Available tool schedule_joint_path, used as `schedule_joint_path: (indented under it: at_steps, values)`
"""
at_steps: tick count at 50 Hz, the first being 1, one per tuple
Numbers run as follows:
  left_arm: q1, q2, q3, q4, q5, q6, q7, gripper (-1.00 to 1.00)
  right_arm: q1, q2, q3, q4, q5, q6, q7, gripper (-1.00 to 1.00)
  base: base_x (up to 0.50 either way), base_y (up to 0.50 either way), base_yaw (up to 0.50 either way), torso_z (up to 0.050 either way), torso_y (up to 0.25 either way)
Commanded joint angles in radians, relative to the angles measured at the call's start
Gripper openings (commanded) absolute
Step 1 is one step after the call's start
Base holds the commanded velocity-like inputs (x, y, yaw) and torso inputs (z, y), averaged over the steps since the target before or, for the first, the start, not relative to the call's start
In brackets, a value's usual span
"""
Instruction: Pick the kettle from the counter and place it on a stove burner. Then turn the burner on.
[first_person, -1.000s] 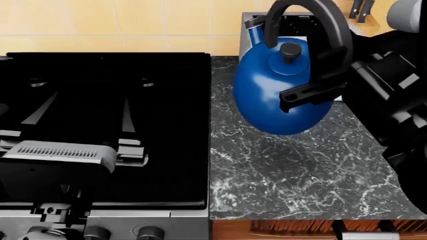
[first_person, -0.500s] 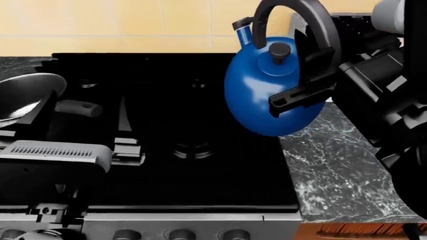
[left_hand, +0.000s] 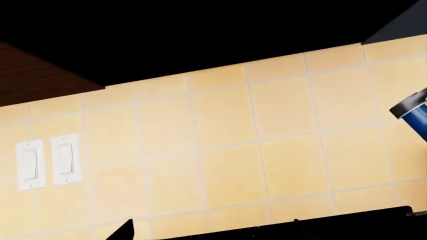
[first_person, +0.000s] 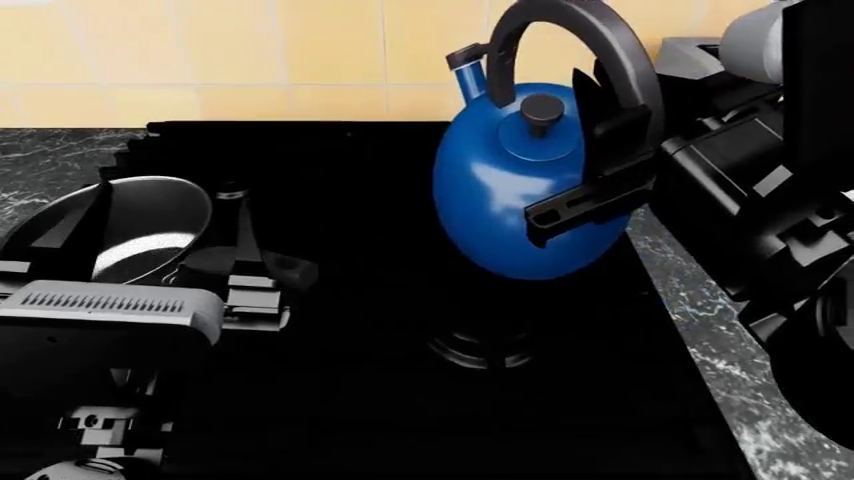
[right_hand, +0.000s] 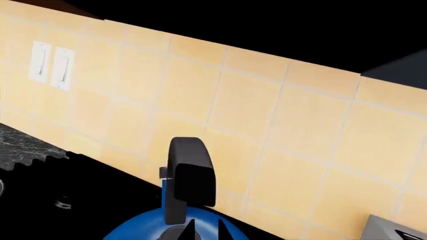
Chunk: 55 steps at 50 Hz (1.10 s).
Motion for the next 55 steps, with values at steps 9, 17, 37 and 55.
schedule_joint_path:
  at_steps: [9,17,37,55]
  values:
    - [0.002,-0.005,0.006,-0.002,-0.005,0.006,-0.006,1.00,-0.015,-0.004,0.003,-0.002,-0.062,-0.024,-0.026,-1.00,0.00,0.00,0.00,0.000,0.001]
    - [0.001,-0.007,0.006,-0.002,-0.008,0.006,-0.010,1.00,-0.043,-0.012,-0.005,-0.013,-0.068,-0.040,-0.039,-1.00,0.00,0.00,0.00,0.000,0.001]
    - [0.002,-0.013,0.006,-0.002,-0.014,0.007,-0.018,1.00,-0.088,0.006,0.009,-0.039,0.007,-0.067,-0.017,-1.00,0.00,0.00,0.00,0.001,0.001]
    - [0.001,-0.018,0.009,-0.004,-0.019,0.009,-0.026,1.00,-0.132,0.016,0.005,-0.049,0.014,-0.083,-0.028,-1.00,0.00,0.00,0.00,0.001,0.001]
